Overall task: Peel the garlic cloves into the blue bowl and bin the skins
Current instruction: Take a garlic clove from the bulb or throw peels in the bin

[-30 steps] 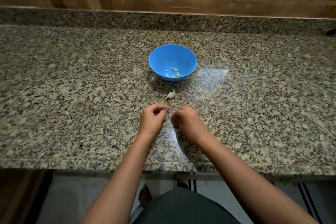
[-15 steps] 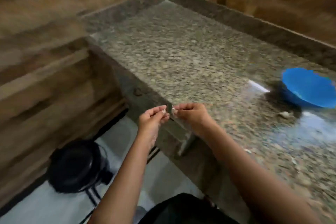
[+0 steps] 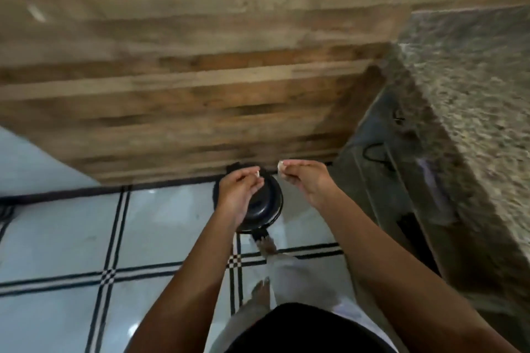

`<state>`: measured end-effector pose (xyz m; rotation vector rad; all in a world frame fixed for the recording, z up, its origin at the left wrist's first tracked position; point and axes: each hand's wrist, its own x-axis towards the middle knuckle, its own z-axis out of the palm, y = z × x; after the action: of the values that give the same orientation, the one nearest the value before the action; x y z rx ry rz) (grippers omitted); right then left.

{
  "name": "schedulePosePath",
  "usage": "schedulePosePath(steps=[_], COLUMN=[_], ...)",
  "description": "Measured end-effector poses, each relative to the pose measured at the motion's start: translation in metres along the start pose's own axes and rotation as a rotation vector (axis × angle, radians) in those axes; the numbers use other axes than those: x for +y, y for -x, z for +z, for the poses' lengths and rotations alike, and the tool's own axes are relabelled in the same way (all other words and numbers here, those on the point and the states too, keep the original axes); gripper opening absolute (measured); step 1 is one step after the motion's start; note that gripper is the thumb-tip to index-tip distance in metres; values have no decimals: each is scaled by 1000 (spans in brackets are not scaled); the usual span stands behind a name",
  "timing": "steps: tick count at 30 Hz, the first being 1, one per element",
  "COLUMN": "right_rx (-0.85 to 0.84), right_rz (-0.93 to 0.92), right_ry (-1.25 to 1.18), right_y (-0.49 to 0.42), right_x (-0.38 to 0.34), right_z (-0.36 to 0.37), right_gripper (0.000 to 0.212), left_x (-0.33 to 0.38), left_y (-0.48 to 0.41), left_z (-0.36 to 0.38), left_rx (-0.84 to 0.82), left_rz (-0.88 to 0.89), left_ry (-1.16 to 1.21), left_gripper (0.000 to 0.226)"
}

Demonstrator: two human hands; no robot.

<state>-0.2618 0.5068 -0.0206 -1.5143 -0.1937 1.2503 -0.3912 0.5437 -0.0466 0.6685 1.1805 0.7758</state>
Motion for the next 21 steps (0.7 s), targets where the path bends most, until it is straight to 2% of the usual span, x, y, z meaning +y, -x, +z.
schedulePosePath(steps=[4,6,9,13,15,18,21], right_rx=[-29,-18,17,117,119,132,119], right_rz=[67,97,199,300,345,443,448], right_ry=[78,133,215,331,363,348,291], right_y=[-35,-54,-85,-132,-152,-175,-194], right_x=[10,19,32,58,70,84,93], right_z=[32,40,47,51,54,60,61], right_gripper=[5,18,20,4,17,13,30], left_x=[4,2,-8,-30,-42,-58,-65], left_y=[-27,-39,-62,-101,-120,-147,-169], left_z=[-27,-33,-41,-48,-49,-49,-47], left_rx=[132,168,176,210,235,274,286], left_rz=[-39,-72,-138,-290,-339,-393,-388], left_ry=[58,34,-43,-102,-145,-192,-240], left_gripper=[21,20,25,27,27,29,24])
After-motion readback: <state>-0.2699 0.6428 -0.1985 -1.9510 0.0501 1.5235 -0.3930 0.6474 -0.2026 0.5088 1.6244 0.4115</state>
